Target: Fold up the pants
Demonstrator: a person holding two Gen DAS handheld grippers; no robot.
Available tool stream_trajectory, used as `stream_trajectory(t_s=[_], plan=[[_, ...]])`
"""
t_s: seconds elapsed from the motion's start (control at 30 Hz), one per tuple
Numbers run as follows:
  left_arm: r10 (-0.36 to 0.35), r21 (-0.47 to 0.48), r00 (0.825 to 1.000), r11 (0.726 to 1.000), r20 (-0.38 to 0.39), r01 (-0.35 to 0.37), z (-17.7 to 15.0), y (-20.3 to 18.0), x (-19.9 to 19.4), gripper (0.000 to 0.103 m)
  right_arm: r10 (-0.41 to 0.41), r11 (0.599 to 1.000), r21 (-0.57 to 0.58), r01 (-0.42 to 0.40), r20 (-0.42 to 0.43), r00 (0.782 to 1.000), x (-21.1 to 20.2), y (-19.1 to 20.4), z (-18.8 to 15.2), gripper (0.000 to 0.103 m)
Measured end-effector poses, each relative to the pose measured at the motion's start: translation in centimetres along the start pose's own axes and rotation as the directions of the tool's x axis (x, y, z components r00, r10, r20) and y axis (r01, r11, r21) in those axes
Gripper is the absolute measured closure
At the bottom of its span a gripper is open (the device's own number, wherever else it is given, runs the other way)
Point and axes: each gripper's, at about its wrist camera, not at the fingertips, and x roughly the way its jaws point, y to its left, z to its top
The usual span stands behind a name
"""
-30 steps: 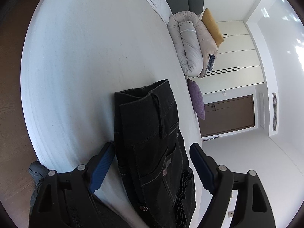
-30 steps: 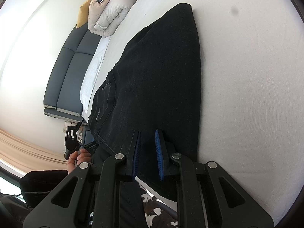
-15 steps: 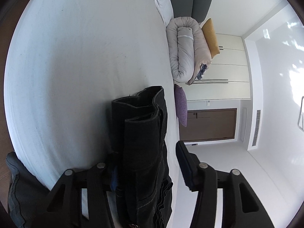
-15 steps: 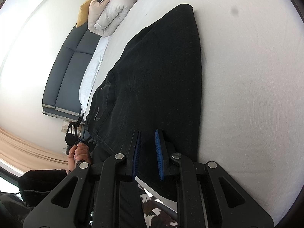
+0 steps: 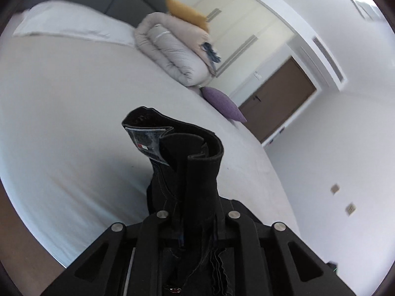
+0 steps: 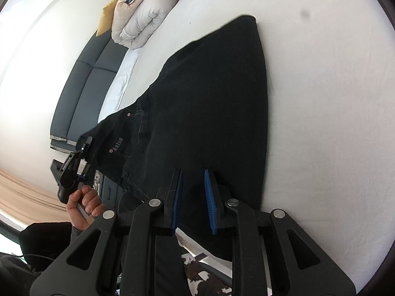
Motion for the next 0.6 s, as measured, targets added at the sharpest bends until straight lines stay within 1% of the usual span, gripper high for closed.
stream_trajectory(t_s=[0.03,0.07,0.13,0.17,0.23,0.27,0.3,0.37,0.4,0.47,0.57,0.6], plan=[[0.002,0.059,1.0,0.998,-0.014,-0.001,-0.4,-1.6,0.4,0.088,-0.002,0.999,-0.032,0.002,0.019,1.0,-0.4,1.1,0.4,0.074],[-0.002,0.104,1.0,0.995,-0.029,0.005,-0.9,-3.0,0.8,0.088,0.013,0.998,-0.061,-0.011,0.037,0.999,-0.8,2.2,0.8,0.055],[0.001,0.193,0.998,0.981,-0.061,0.011,-2.2,-5.6,1.7,0.088,0.067,0.995,-0.082,-0.061,0.068,0.995,-1.2,3.7,1.8,0.029],[0.005,0.247,0.997,0.969,-0.08,0.015,-3.1,-6.9,2.1,0.088,0.108,0.991,-0.086,-0.101,0.075,0.991,-1.0,4.1,2.4,0.027],[0.011,0.341,0.993,0.94,-0.119,0.031,-4.9,-9.4,3.1,0.088,0.141,0.989,-0.056,-0.138,0.052,0.989,0.1,4.2,3.5,0.027],[0.022,0.398,0.99,0.917,-0.138,0.035,-6.1,-10.6,3.5,0.088,0.146,0.989,-0.032,-0.145,0.031,0.989,0.9,4.0,4.0,0.027],[0.044,0.462,0.987,0.886,-0.153,0.032,-7.4,-11.8,4.1,0.088,0.158,0.987,-0.011,-0.158,0.009,0.987,1.8,3.7,4.5,0.027],[0.089,0.55,0.977,0.834,-0.192,0.033,-10.1,-13.3,5.5,0.088,0.166,0.985,0.05,-0.164,-0.024,0.986,3.8,2.7,5.7,0.027],[0.112,0.58,0.971,0.814,-0.209,0.032,-11.2,-13.6,6.3,0.088,0.183,0.981,0.079,-0.18,-0.033,0.983,4.7,2.2,6.2,0.027],[0.164,0.621,0.956,0.784,-0.242,0.022,-13.4,-13.6,7.4,0.088,0.217,0.97,0.124,-0.21,-0.046,0.975,5.9,1.6,7.2,0.027],[0.207,0.649,0.943,0.76,-0.259,0.011,-15.4,-13.1,8.0,0.088,0.221,0.969,0.121,-0.214,-0.056,0.974,7.1,2.2,7.9,0.027],[0.218,0.663,0.942,0.748,-0.254,0.005,-15.7,-13.1,8.1,0.088,0.212,0.973,0.106,-0.204,-0.069,0.975,7.6,2.7,8.2,0.027]])
